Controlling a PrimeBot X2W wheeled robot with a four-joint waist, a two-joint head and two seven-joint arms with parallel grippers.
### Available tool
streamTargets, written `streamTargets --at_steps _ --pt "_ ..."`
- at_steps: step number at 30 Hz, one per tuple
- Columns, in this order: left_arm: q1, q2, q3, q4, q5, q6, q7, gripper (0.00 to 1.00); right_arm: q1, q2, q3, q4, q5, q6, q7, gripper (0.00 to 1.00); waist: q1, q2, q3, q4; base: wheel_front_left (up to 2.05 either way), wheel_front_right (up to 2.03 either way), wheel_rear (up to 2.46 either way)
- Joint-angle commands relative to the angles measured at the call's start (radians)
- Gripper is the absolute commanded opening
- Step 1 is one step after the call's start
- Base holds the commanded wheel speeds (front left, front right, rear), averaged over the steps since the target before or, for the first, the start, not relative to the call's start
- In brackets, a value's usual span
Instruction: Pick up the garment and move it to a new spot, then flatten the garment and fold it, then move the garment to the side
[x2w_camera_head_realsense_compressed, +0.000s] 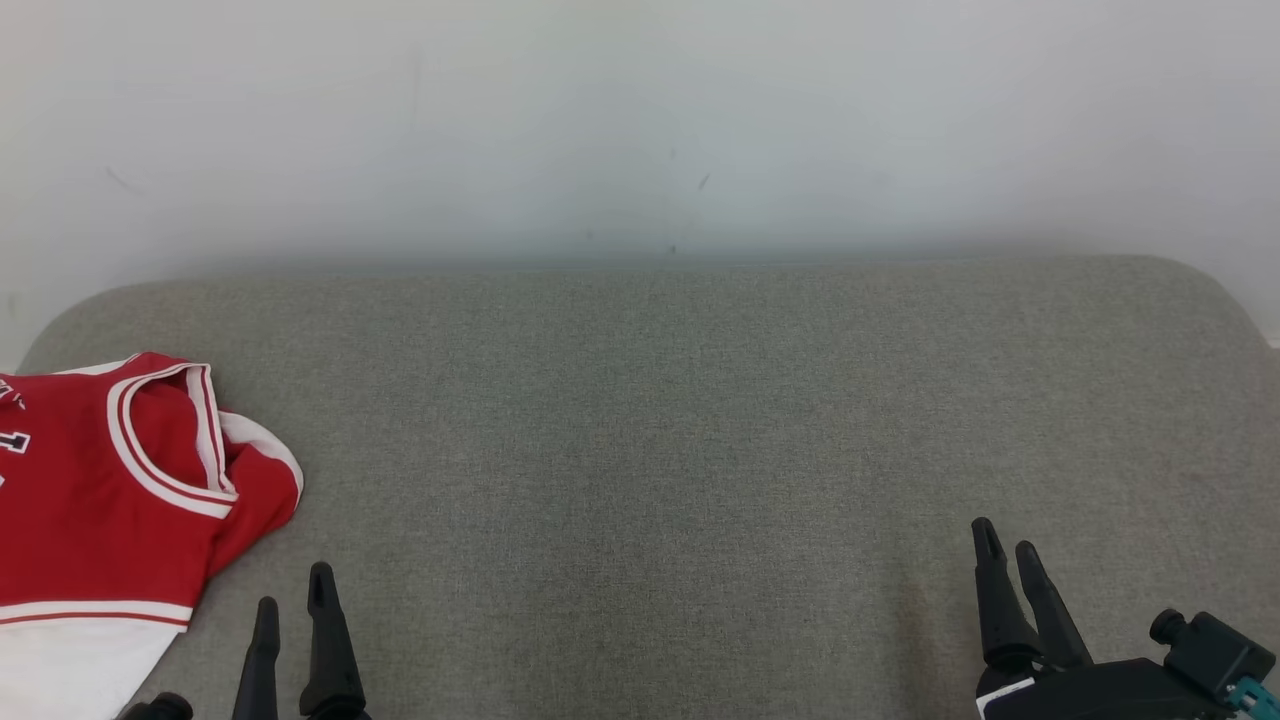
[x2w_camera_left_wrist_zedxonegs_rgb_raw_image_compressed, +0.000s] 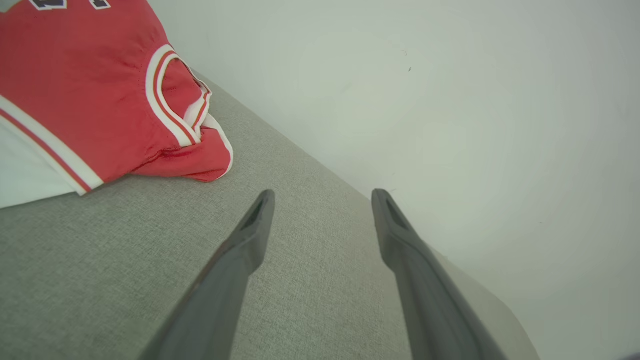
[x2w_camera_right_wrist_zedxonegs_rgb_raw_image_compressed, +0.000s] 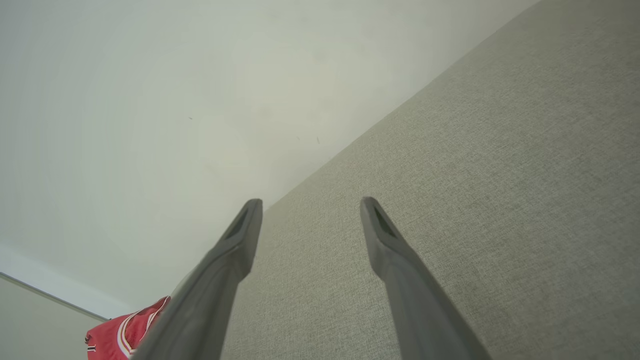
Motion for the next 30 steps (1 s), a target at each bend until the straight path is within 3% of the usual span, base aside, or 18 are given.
streamTargets --at_steps 1,11,30 --pt "-0.002 0.002 0.002 -0.016 0.030 0.005 -0.008 1.00 -0.023 -0.009 0.007 -0.012 -0.025 -0.001 -0.008 1.00 -0.0001 -0.0001 0.000 0.000 0.00 0.00 0.00" --pt "0.011 0.009 0.013 -0.013 0.209 0.025 -0.025 1.00 -0.031 -0.009 0.031 -0.005 -0.170 -0.001 -0.047 1.00 -0.0001 -0.0001 -0.002 0.002 0.00 0.00 0.00" --pt "0.028 0.028 0.044 -0.024 0.404 0.025 -0.055 1.00 -0.053 -0.011 0.070 0.021 -0.375 -0.001 -0.112 1.00 -0.0001 -0.0001 -0.009 0.007 0.00 0.00 0.00"
